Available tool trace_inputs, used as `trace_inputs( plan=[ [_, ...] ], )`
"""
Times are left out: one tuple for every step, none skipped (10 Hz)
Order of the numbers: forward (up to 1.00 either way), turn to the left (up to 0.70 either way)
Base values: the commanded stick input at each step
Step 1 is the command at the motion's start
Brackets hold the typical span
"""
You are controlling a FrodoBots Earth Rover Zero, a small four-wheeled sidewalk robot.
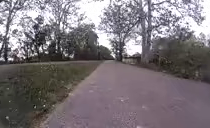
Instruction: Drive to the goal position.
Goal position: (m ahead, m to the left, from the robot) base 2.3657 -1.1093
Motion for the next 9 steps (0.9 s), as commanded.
trace_inputs(
  plan=[
    [1.00, 0.00],
    [1.00, 0.00],
    [1.00, 0.00],
    [1.00, 0.00],
    [1.00, 0.00],
    [1.00, 0.00],
    [1.00, 0.00],
    [1.00, 0.00],
    [1.00, 0.00]
  ],
)
